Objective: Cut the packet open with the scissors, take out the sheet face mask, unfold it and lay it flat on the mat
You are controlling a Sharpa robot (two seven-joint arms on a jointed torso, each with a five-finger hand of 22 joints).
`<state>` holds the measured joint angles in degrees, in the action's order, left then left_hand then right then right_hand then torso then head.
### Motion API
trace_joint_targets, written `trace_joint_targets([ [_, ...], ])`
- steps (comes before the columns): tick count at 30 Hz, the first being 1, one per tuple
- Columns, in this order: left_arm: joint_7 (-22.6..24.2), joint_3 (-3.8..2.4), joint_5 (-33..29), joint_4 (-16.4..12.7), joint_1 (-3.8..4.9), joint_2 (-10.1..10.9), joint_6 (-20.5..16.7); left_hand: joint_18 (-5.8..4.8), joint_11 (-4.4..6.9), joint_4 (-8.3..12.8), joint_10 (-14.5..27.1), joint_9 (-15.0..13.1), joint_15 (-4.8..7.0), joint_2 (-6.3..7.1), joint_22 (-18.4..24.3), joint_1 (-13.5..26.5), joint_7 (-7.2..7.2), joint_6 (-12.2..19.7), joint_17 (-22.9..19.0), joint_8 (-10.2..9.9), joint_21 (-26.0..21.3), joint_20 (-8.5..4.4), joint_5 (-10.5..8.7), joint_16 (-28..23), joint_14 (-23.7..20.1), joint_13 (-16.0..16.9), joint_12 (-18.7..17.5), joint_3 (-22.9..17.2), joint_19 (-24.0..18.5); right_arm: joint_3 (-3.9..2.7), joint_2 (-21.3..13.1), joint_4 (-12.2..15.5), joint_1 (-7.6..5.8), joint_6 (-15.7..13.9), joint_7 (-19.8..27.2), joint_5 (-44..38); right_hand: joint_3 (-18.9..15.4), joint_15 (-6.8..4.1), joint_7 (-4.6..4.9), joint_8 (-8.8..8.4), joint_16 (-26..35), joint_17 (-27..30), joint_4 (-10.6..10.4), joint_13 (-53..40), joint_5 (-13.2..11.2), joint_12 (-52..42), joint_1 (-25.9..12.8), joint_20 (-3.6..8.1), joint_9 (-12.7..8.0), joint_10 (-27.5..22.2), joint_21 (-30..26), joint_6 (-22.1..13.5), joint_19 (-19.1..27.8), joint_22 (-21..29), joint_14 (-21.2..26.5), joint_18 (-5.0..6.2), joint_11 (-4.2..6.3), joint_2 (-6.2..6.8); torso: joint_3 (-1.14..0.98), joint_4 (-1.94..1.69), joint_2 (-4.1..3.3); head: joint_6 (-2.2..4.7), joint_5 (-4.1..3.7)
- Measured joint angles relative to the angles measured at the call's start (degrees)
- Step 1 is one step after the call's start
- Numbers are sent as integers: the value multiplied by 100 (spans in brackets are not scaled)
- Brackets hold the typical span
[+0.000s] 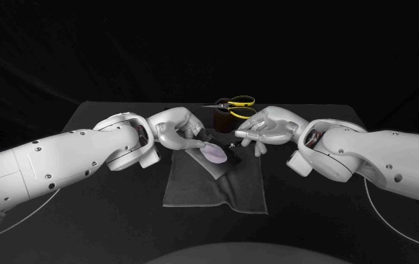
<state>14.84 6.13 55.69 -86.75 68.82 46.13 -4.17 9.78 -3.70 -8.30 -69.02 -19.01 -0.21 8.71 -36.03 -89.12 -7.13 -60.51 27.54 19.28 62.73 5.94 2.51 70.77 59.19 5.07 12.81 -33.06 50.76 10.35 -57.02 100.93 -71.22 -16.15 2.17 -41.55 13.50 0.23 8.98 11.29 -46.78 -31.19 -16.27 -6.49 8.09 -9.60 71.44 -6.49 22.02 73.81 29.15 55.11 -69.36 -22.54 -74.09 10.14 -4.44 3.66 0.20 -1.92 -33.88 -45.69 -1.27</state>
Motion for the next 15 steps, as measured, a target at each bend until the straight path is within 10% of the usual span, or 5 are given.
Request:
trace_joint_targets([
  [3,180,0,90,-14,-1,42,-141,-3,0,16,0,-1,0,-2,0,11,1,1,0,0,0,0,0,0,0,0,0,-16,0,0,-103,73,66,12,113,154,149,-135,-103,0,-432,-376,52,-217,-1,-201,206,150,-33,441,261,74,-212,-163,-357,1,137,-170,-4,1,0,-9,14],
  [8,454,0,328,-20,-4,103,-401,-7,0,55,2,-4,-1,6,-12,19,9,9,-7,0,0,21,-1,0,0,-1,0,-55,-21,5,-198,155,151,14,208,186,270,-249,-223,-59,-1711,-1924,18,-806,138,-669,301,282,-83,849,1413,179,-589,-1312,-850,-28,270,-101,-8,1,0,-18,30],
  [15,733,7,888,-26,-23,123,-701,-12,-1,72,3,-39,-2,6,-22,19,10,11,-9,-1,0,0,-8,0,0,-2,-1,-71,-41,5,-209,262,188,-98,237,-16,366,-281,-266,-97,-2045,-2382,48,-1438,311,-1010,300,300,-104,715,2001,288,-608,-1946,-882,-92,301,-100,-11,-1,1,-3,25],
])
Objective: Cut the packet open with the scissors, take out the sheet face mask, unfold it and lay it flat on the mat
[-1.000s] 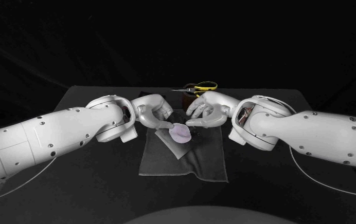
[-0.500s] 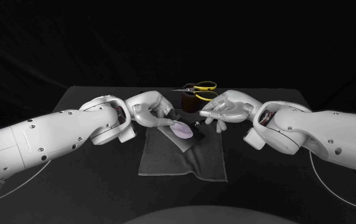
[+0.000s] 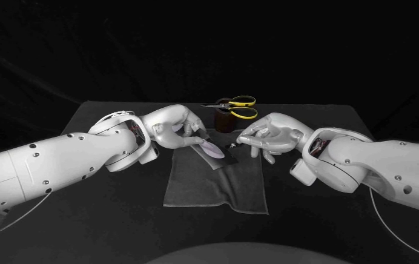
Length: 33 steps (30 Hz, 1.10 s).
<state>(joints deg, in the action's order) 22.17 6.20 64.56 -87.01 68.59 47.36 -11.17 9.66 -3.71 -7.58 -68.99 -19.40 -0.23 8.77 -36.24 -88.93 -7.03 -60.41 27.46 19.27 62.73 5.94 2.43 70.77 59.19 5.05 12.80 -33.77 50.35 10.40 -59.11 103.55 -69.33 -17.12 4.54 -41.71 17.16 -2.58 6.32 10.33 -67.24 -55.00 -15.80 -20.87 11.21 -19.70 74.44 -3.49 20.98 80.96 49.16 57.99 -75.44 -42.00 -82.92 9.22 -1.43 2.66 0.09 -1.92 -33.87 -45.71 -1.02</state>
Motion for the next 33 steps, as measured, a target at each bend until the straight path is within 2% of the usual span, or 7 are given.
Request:
trace_joint_targets([
  [9,150,8,445,110,-16,-8,-203,-37,-1,0,2,-3,-4,3,0,2,6,6,-1,-2,0,0,-5,0,3,-1,-1,0,0,-5,68,139,3,-189,3,-488,16,-20,-16,-22,-110,-176,16,-305,-90,-120,-2,22,0,-63,220,34,22,-268,-19,-37,21,183,1,1,-7,7,10],
  [12,170,9,511,124,-19,-17,-234,9,-8,0,10,-48,-9,8,1,7,11,11,-1,-3,0,0,-8,0,8,-1,-1,0,0,-5,119,148,3,-219,-3,-704,9,-39,3,-34,-149,-224,41,-396,-133,-156,29,23,-9,-100,287,55,27,-339,-39,-38,16,260,4,3,-8,-2,-2],
  [15,178,9,548,131,-21,-23,-250,22,-9,0,10,-82,-10,7,1,7,11,11,-2,-6,-1,0,-8,0,9,-1,-2,0,0,-6,168,151,3,-229,-39,-943,-9,-40,3,-82,-149,-198,73,-482,-169,-171,-23,7,-25,-166,287,56,95,-339,-39,-39,-2,355,7,1,-9,-15,-9],
  [17,182,9,563,132,-22,-24,-259,21,-9,0,10,-84,-10,8,1,7,11,12,-2,-7,-1,0,-9,0,9,-1,-2,1,0,-6,202,148,2,-234,-99,-1162,-96,-39,45,-144,-149,-179,75,-571,-201,-215,-44,-11,-45,-230,287,13,159,-318,-39,-40,-22,515,7,-2,-9,-25,-16],
  [19,184,9,570,135,-22,-24,-264,21,-9,0,10,-85,-10,8,1,7,12,12,-2,-7,-1,0,-9,-1,9,-1,-3,1,0,-6,240,132,2,-244,-183,-1391,-155,-19,57,-149,-149,-192,67,-641,-201,-223,-52,-12,-46,-268,287,-43,181,-307,-19,-40,-42,585,7,-3,-8,-32,-21],
  [25,184,9,576,143,-23,-24,-267,20,-9,0,11,-89,-11,7,-5,7,12,12,-3,-22,-1,0,-9,-1,9,-2,-3,1,0,-6,351,94,17,-287,-444,-1888,-194,-7,65,-172,-149,-205,97,-738,-201,-258,11,-22,-51,-328,236,-72,250,-270,-7,-43,-44,660,9,-4,-5,-41,-22],
  [33,164,13,571,175,-26,-41,-260,17,-10,18,11,-92,-11,0,-6,59,21,21,-3,-23,-1,0,12,-1,10,-3,-4,-16,0,-6,510,45,59,-333,-714,-2238,-200,-7,65,-172,-149,-198,103,-762,-176,-258,15,-22,-52,-355,236,-72,250,-266,-7,-44,-38,664,8,-5,-4,-46,-23],
])
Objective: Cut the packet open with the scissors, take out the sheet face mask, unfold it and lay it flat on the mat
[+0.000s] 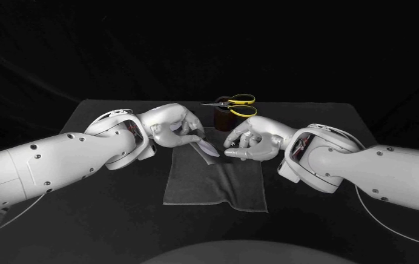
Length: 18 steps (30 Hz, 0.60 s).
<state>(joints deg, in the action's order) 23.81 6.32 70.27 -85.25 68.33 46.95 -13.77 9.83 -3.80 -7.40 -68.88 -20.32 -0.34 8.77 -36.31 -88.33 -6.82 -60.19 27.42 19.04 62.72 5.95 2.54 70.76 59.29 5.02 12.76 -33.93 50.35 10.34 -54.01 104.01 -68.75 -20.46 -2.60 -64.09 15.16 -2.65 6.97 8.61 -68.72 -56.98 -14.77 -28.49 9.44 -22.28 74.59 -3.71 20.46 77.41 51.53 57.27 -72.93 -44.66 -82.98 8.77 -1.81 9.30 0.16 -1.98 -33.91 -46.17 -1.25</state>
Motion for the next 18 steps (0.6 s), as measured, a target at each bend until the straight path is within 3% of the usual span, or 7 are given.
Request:
trace_joint_targets([
  [18,-275,55,95,236,-92,-118,66,-12,-1,49,1,1,-10,8,-14,8,-35,7,-13,4,23,0,0,0,10,-3,0,-15,0,0,198,-135,57,-39,-209,-179,-16,9,-23,0,0,-47,-16,-116,-2,-51,31,-20,17,-19,0,28,20,-69,9,-39,18,-32,-1,3,-4,-44,-2],
])
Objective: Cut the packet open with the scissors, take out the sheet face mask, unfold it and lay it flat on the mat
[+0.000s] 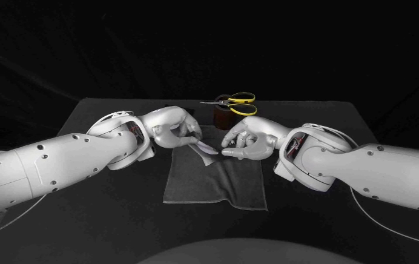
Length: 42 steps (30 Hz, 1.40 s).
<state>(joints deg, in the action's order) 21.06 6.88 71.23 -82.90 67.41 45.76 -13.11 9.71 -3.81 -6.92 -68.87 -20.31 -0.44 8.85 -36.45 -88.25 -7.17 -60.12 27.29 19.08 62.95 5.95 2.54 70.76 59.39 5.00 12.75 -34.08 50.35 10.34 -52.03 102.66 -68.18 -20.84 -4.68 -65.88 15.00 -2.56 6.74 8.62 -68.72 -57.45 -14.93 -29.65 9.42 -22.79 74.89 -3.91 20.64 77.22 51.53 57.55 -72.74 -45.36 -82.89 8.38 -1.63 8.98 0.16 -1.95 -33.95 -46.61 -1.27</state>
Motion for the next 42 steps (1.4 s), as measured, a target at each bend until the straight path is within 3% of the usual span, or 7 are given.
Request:
trace_joint_targets([
  [15,-64,8,19,6,-11,-18,1,-7,-8,14,9,3,-2,7,-2,7,2,1,-1,16,0,0,-1,-5,1,6,0,16,0,0,112,-93,23,6,-73,-10,1,1,-8,63,-7,-42,-33,-51,-22,-24,-2,0,17,-26,40,35,0,-59,1,-4,-12,-2,0,0,5,-28,-1],
  [19,-68,10,12,-9,-13,-18,0,-36,-9,13,9,3,-2,7,-2,7,2,2,-2,16,0,0,-1,-5,1,6,0,16,0,0,175,-141,25,3,-108,-11,7,1,-9,66,-25,-63,-70,-90,-90,-51,-9,0,26,-25,71,70,0,-89,1,-5,-12,-69,0,-1,6,-29,-2],
  [26,-60,11,-24,-62,-16,-18,-9,21,-9,30,9,3,-11,8,-2,7,3,3,-2,15,0,0,-3,-5,10,9,0,0,0,0,288,-249,31,3,-171,-12,9,1,-28,111,-78,-122,-72,-175,-308,-84,21,0,46,-25,156,89,0,-185,1,-8,-12,-145,-1,-2,5,-27,-5],
  [39,-33,14,-108,-125,-20,-18,-40,17,-9,29,10,-2,-11,8,-20,7,5,4,-3,13,5,0,-3,-5,11,8,0,1,1,-1,408,-347,58,7,-253,-14,-23,-18,-70,184,-156,-241,-104,-247,-376,-112,-1,33,83,-12,300,173,-34,-347,-59,-43,1,-228,1,0,4,-40,3],
  [42,-26,14,-117,-129,-21,-18,-45,13,-9,29,10,-3,-11,8,-21,7,5,4,-3,13,5,0,-4,-6,11,7,0,1,1,-1,411,-365,59,4,-269,-13,-22,-35,-118,269,-241,-340,-104,-293,-459,-149,9,78,106,28,410,221,-79,-469,-76,-45,41,-342,0,1,4,-40,3],
])
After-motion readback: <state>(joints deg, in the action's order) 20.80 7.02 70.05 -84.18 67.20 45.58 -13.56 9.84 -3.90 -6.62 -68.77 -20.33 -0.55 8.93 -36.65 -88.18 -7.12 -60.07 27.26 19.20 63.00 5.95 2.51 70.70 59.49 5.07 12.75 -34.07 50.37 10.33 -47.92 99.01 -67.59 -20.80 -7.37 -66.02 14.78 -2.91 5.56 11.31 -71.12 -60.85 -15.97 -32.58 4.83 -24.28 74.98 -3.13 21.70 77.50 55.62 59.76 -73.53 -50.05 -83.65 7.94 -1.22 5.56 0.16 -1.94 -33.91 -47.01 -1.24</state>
